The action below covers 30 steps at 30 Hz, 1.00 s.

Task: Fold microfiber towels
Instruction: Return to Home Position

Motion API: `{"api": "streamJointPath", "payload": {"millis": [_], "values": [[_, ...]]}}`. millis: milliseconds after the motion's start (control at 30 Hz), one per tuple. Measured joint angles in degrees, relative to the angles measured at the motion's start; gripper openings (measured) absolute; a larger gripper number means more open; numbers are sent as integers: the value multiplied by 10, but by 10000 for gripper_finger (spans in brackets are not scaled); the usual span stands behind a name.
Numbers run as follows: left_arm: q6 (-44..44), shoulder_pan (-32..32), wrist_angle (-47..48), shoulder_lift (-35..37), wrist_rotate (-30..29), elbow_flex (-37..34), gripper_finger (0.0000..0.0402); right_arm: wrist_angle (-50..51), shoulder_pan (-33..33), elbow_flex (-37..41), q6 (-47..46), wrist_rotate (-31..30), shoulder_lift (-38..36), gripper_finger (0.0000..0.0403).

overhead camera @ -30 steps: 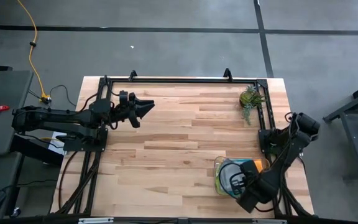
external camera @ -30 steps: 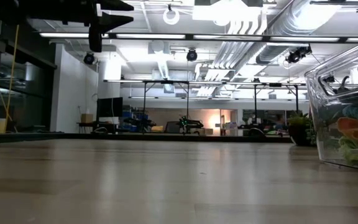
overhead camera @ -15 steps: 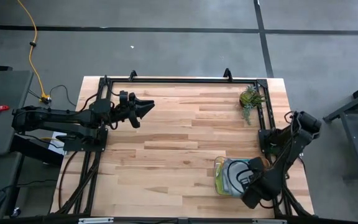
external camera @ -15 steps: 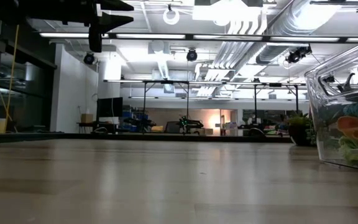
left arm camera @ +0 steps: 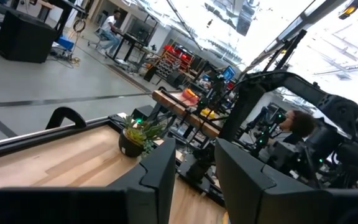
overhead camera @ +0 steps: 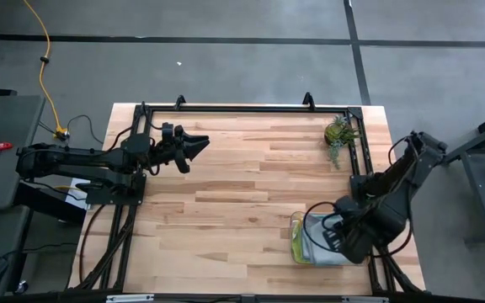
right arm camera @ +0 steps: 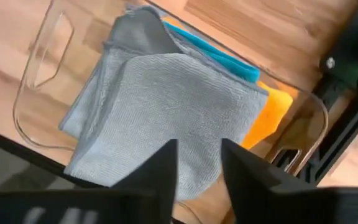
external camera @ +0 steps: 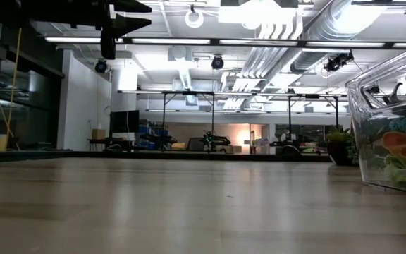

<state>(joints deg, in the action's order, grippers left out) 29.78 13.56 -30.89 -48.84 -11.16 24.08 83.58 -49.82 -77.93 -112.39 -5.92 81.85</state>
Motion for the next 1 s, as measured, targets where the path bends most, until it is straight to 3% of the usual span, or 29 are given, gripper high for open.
{"api": "streamJointPath", "payload": {"millis": [100,200,333,400,500,600,700,800,900,1000], "values": [[-3,0,0,0,0,0,101,-17,8,7,36,-8,0,64],[-33,-2,0,0,8,0,101,-116,18,59,54,-28,-19,11],[-50,-7,-1,0,19,0,101,-297,37,170,121,-39,-81,14],[-50,-11,-1,0,19,0,101,-361,57,220,160,-74,-124,4],[-63,-15,-7,0,20,0,101,-479,101,282,273,-142,-195,5],[-66,-20,-26,0,46,0,100,-574,169,338,392,-161,-255,1],[-69,-24,-32,0,101,19,87,-646,256,387,500,-135,-297,1],[-122,-39,-16,0,119,54,56,-736,341,426,648,-104,-316,0],[-197,-50,52,0,120,101,13,-838,420,440,793,-36,-317,0],[-227,-51,141,0,108,154,8,-863,498,422,869,37,-312,0]]}}
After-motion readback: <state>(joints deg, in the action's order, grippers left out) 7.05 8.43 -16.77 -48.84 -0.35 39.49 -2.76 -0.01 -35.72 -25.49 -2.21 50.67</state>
